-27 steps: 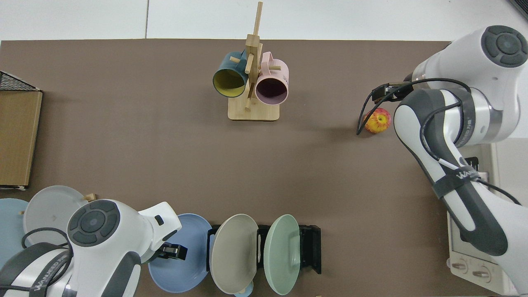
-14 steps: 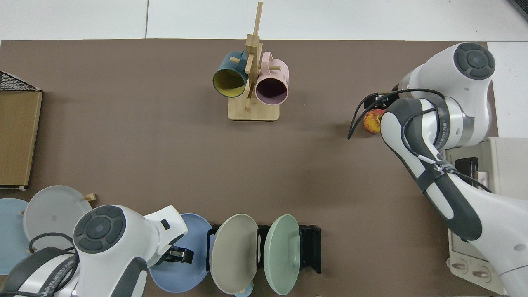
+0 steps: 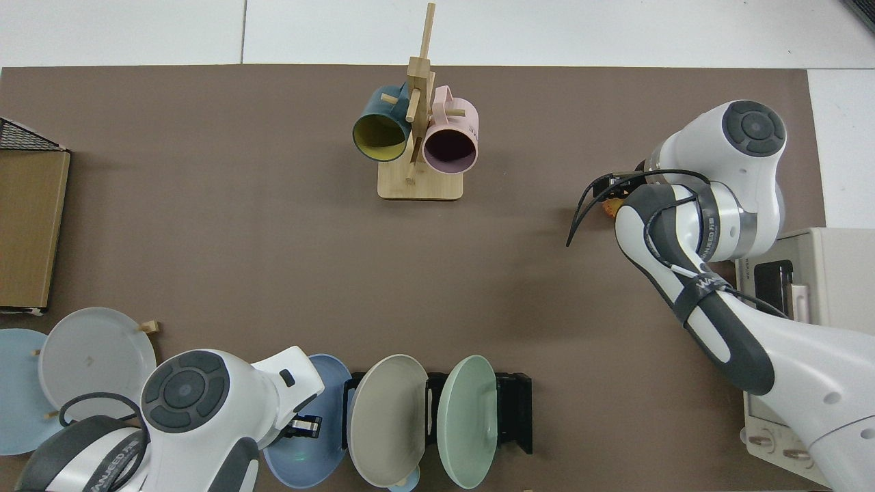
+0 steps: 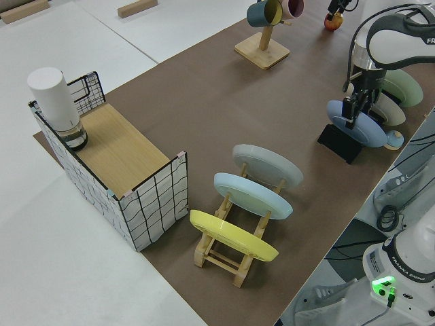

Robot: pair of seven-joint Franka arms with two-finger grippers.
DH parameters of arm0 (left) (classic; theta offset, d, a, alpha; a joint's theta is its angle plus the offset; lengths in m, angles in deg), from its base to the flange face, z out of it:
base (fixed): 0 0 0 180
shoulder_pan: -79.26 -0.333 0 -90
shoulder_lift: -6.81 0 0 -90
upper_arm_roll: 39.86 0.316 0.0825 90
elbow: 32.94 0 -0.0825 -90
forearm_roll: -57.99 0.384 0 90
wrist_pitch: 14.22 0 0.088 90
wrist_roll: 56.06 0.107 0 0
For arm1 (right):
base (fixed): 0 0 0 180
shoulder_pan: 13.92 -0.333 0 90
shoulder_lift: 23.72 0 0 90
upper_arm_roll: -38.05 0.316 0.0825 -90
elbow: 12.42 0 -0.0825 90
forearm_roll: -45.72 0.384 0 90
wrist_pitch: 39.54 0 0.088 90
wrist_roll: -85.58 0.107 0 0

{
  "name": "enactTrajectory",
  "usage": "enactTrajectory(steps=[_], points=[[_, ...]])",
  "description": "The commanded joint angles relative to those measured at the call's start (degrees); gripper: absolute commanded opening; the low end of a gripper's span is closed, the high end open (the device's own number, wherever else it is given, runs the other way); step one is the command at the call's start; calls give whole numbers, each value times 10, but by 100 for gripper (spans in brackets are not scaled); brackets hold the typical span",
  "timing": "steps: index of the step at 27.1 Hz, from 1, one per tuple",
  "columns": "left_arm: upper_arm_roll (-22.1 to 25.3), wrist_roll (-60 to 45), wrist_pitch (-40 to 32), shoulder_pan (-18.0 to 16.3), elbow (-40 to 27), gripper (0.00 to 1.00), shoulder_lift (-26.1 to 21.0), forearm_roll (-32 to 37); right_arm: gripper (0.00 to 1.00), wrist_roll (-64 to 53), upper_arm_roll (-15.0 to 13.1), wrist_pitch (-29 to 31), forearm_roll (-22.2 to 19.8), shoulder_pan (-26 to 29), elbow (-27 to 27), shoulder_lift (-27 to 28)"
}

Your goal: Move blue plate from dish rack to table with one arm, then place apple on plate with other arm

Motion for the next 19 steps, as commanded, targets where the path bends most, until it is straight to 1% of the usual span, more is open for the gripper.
enactTrajectory(steps=[1, 3, 4, 7, 10, 13, 14, 15, 16, 17, 18, 19], points=[[1, -7, 3, 7, -1, 46, 11, -5, 100, 9, 1, 40, -8, 5, 24, -2], [1, -6, 2, 6, -1, 40, 11, -1, 100, 11, 1, 43, -8, 4, 26, 1], [1, -5, 2, 6, 0, 38, 11, 0, 100, 13, 1, 43, -8, 4, 26, 3], [2, -1, 3, 1, 1, 38, 11, 10, 100, 14, 1, 45, -7, 2, 26, 7], [2, -1, 3, 0, 3, 34, 11, 36, 100, 13, 1, 46, -7, 2, 26, 7], [4, -1, 2, 0, 9, 17, 11, 60, 99, 13, 1, 48, -7, 5, 27, 17], [5, -1, 5, -1, 10, 14, 11, 67, 99, 11, 1, 52, -7, 7, 27, 21], [5, -1, 8, -2, 10, 9, 10, 72, 95, 8, 1, 58, -7, 9, 27, 23], [5, -1, 10, -3, 12, 4, 9, 76, 87, 7, 1, 62, -7, 9, 27, 24], [6, -1, 10, -3, 13, 0, 9, 78, 75, 7, 1, 61, -7, 9, 27, 24], [7, -1, 10, -3, 13, 0, 9, 78, 59, 7, 1, 61, -7, 9, 27, 24], [8, 0, 9, -3, 13, 0, 9, 79, 46, 7, 1, 59, -7, 7, 27, 24]])
